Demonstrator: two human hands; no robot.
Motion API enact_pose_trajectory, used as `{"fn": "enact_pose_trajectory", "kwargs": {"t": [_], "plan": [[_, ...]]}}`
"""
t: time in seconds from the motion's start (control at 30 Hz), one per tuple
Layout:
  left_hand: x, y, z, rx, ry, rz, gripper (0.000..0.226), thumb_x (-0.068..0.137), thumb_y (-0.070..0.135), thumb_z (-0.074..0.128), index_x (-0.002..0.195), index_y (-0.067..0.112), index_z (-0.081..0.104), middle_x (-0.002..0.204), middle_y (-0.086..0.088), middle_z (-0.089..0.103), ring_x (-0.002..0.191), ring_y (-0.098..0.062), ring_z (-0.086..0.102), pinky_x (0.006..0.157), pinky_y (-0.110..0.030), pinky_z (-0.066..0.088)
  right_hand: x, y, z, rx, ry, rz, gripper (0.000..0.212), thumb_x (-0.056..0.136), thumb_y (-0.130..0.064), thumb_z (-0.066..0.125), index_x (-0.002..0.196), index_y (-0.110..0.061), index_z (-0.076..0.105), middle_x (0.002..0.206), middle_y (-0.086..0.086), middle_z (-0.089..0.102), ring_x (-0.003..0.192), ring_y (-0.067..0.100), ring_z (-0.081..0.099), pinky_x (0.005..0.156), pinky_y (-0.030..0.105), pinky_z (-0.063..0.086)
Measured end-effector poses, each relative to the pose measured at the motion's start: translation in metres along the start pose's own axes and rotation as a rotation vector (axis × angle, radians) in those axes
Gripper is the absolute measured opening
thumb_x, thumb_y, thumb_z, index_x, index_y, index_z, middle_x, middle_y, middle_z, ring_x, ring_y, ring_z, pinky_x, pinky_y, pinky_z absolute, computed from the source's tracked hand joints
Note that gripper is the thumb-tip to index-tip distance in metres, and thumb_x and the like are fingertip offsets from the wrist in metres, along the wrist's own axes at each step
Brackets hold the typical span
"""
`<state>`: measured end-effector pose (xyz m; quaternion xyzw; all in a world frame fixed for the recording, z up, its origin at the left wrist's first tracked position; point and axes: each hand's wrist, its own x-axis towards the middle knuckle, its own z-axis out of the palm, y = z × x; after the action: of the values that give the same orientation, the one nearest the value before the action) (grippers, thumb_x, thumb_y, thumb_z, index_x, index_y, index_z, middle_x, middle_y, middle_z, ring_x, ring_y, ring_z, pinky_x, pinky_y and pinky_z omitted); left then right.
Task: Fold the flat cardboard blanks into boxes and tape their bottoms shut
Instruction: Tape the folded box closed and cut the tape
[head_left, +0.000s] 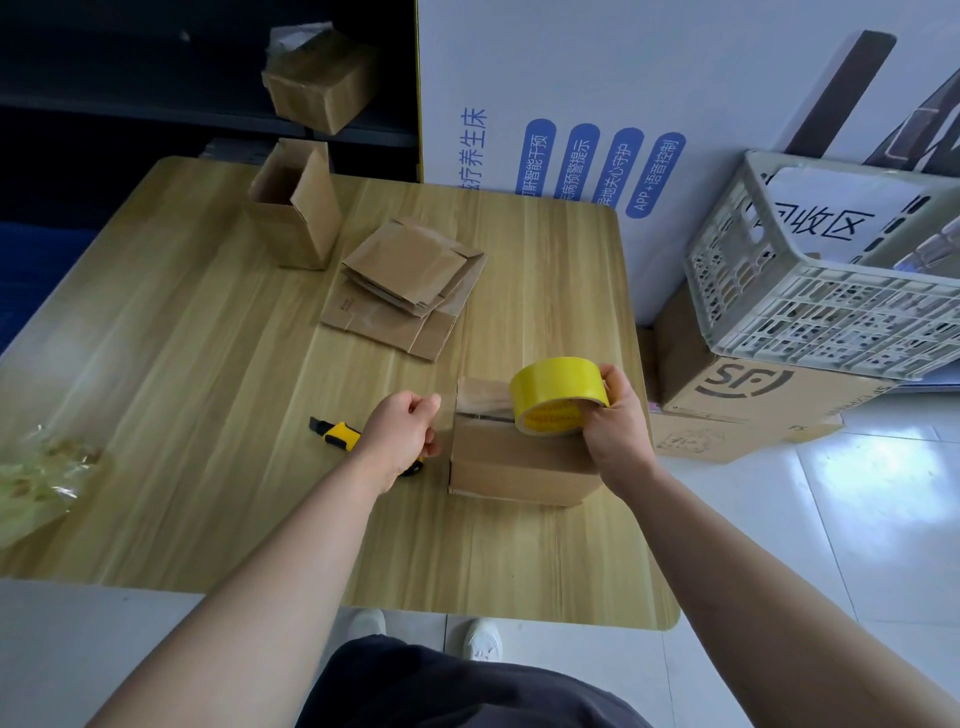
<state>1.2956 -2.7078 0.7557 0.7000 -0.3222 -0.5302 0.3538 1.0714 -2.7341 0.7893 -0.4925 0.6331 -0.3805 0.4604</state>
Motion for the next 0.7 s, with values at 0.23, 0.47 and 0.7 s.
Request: {"fn": "enact_pose_trajectory", "kwargs": {"t": [0.23, 0.47, 0.7], "plan": [[-0.004, -0.011, 0.013, 0.046, 0.046, 0.022, 0.028, 0.102, 0.031, 0.042, 0.084, 0.012, 0.051, 0.071, -0.005, 0.048, 0.066, -0.02, 0.049, 0.08, -0.05, 0.058, 0.0, 0.001, 0.0, -0.024, 0.002, 0.002, 0.022, 0.089, 0.004, 0.047, 0.094, -0.017, 0.052, 0.077, -0.008, 0.053, 0.066, 0.002, 0.046, 0.057, 0.014, 0.038], [-0.004, -0.015, 0.028, 0.133, 0.019, 0.012, 0.02, 0.102, 0.034, 0.036, 0.104, 0.016, 0.046, 0.084, -0.004, 0.059, 0.073, -0.022, 0.055, 0.068, -0.044, 0.053, 0.001, 0.0, 0.001, -0.09, -0.008, 0.018, 0.021, 0.092, -0.003, 0.045, 0.103, -0.019, 0.053, 0.083, -0.007, 0.056, 0.075, 0.008, 0.048, 0.066, 0.027, 0.04], [0.004, -0.017, 0.024, 0.166, -0.072, -0.065, 0.027, 0.099, 0.023, 0.043, 0.125, 0.026, 0.04, 0.076, -0.005, 0.055, 0.064, -0.02, 0.051, 0.056, -0.03, 0.045, 0.001, -0.001, 0.001, -0.14, -0.027, 0.007, 0.021, 0.092, -0.004, 0.045, 0.105, -0.019, 0.053, 0.085, -0.008, 0.055, 0.076, 0.007, 0.049, 0.067, 0.028, 0.04]]}}
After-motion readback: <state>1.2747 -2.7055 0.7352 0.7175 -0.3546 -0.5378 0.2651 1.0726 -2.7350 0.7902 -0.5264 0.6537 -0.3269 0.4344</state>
